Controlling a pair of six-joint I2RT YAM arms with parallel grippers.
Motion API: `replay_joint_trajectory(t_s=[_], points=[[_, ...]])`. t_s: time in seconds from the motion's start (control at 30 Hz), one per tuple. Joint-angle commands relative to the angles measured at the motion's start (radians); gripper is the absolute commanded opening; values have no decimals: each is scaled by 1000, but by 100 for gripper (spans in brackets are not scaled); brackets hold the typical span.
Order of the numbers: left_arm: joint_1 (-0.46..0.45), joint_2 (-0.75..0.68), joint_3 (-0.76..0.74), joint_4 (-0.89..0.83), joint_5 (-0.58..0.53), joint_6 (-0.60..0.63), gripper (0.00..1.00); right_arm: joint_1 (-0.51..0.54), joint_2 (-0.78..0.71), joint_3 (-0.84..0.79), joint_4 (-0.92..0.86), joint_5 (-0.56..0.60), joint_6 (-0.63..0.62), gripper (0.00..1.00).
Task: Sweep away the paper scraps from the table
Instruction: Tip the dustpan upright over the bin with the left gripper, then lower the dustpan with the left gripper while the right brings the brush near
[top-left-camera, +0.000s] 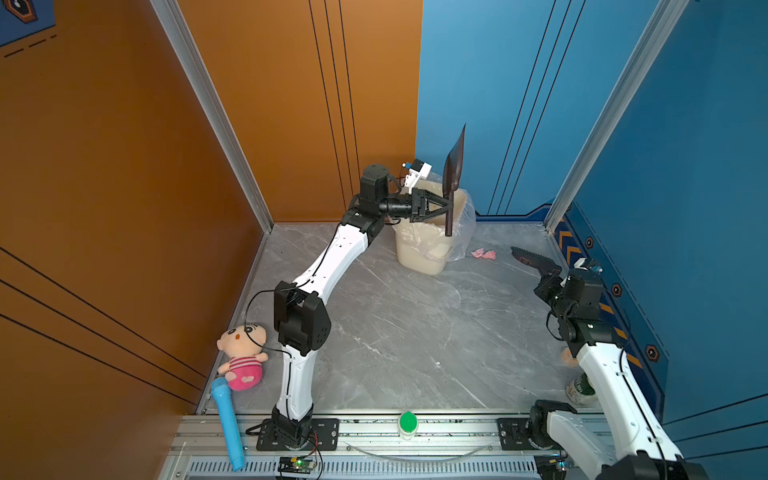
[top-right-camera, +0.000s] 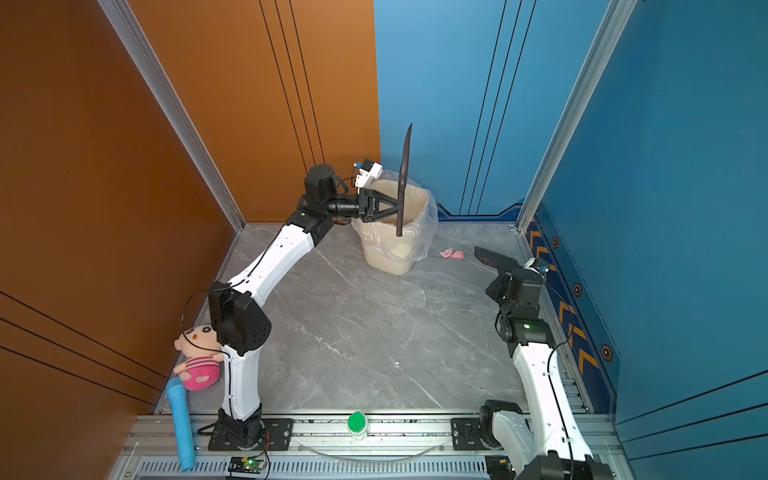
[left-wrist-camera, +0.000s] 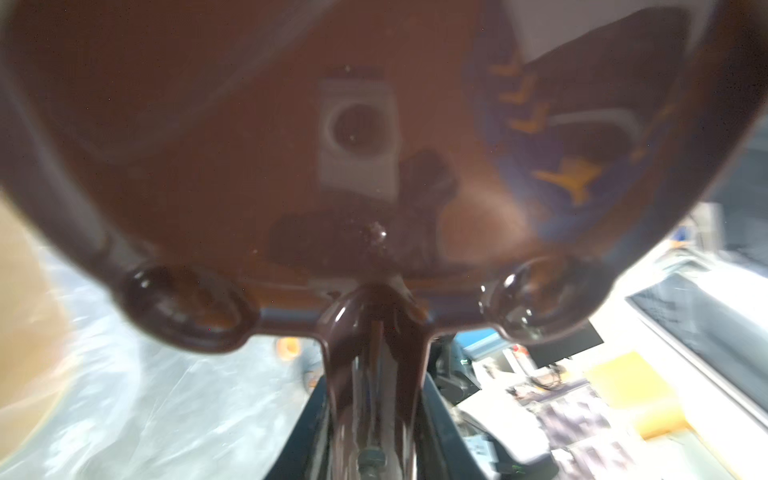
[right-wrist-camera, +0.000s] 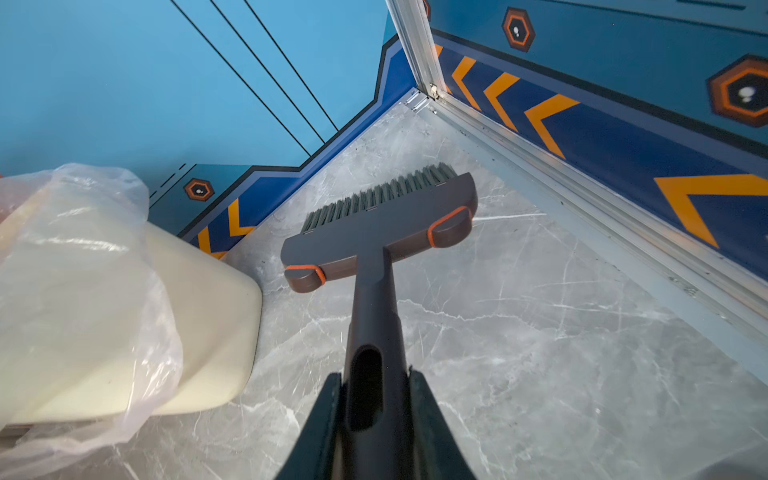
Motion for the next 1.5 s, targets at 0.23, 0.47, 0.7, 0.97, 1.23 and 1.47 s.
replay_joint_trajectory(t_s=[0.23,0.47,0.7,0.97,1.23,1.47], points=[[4,-201,-112,-656,-438,580,0,128,298,286,74,177,-13,0],[-26,-330,-346,-710,-644,656,0,199,499,432,31,240,-36,0],[-53,-460,-587,-745,-787,663,0,216,605,476,26,265,-29,0],[-70,-550,-731,-785,-834,654,0,226,712,515,8,238,-37,0],[-100,-566,-775,-798,-846,662,0,247,790,551,-56,229,-66,0],[-179,-479,-749,-889,-959,730,0,292,729,470,-86,199,-52,0]])
